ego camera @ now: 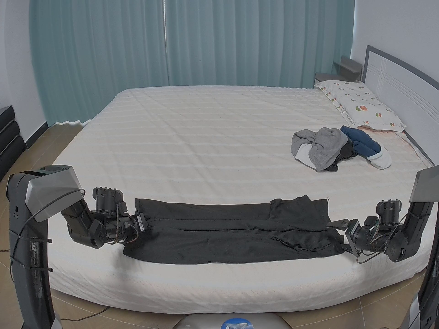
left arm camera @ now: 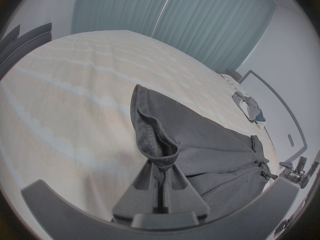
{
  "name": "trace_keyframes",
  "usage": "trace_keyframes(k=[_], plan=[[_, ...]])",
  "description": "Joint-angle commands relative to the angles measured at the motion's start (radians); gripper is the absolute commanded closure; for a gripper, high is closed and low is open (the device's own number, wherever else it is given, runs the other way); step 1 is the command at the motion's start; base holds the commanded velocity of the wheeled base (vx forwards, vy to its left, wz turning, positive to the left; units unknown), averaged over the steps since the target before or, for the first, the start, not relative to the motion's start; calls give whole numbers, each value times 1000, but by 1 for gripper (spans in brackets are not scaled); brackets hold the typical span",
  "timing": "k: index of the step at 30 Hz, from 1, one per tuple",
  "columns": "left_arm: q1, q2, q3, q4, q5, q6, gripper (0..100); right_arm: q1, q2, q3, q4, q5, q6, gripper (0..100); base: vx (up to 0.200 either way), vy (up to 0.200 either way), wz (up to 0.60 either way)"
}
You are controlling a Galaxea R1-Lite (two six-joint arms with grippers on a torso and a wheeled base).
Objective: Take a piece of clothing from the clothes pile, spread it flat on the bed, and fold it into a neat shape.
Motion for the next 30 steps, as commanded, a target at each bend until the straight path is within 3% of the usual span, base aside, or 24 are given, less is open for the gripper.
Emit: trace_keyframes(k=[1,10,30], plan=[[8,-16,-1,-2,38,-4,100,0,2,1,0,0,0,0,0,0,0],[20,-48,7,-2,58,-7,100,0,0,1,0,0,0,0,0,0,0],[150,-138,7,12,40,-31,100,-1,0,1,0,0,2,0,0,0,0]])
